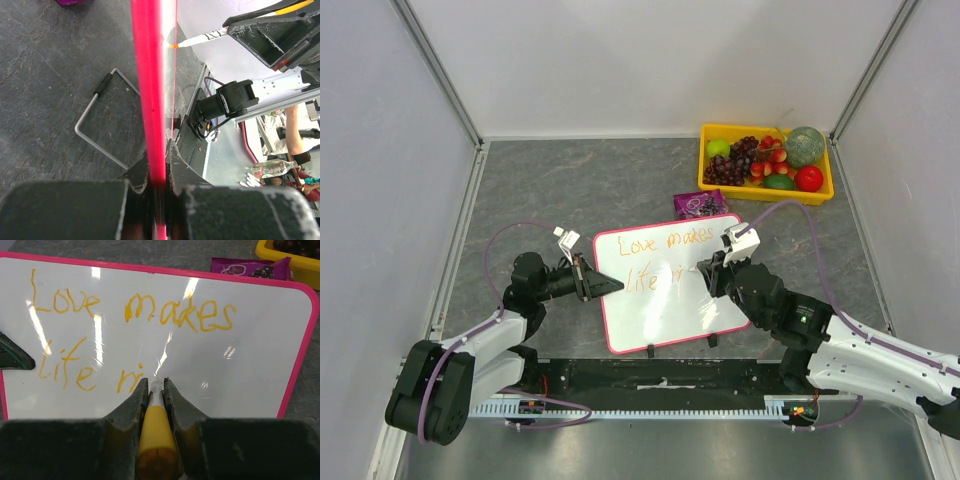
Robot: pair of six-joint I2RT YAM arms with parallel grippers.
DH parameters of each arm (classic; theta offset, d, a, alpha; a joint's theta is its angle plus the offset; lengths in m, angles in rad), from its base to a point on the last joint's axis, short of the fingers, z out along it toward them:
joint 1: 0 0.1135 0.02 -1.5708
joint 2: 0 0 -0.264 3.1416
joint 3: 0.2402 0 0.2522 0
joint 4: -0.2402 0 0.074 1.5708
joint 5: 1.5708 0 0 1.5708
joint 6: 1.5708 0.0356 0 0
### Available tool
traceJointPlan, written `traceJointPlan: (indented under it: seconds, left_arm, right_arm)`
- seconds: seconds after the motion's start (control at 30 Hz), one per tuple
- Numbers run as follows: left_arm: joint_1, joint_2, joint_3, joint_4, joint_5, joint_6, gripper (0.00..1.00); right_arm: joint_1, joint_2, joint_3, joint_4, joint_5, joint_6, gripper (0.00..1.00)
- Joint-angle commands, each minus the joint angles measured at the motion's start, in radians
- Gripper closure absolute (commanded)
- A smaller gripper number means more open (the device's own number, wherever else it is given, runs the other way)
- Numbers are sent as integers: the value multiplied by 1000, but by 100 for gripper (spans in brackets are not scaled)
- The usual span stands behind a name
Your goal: Write a sentence on the whiteboard
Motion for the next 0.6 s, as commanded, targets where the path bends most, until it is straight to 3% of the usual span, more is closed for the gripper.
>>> traceJointPlan:
  seconds: [0.0, 0.57]
  left_arm:
    - [-3, 14, -8, -61, -68, 184, 98]
    - [-5, 16, -8, -61, -68, 184, 98]
  right_arm:
    - [-7, 8, -2, 36, -12, 7, 100]
    - [-7, 6, -27, -40, -83, 33, 100]
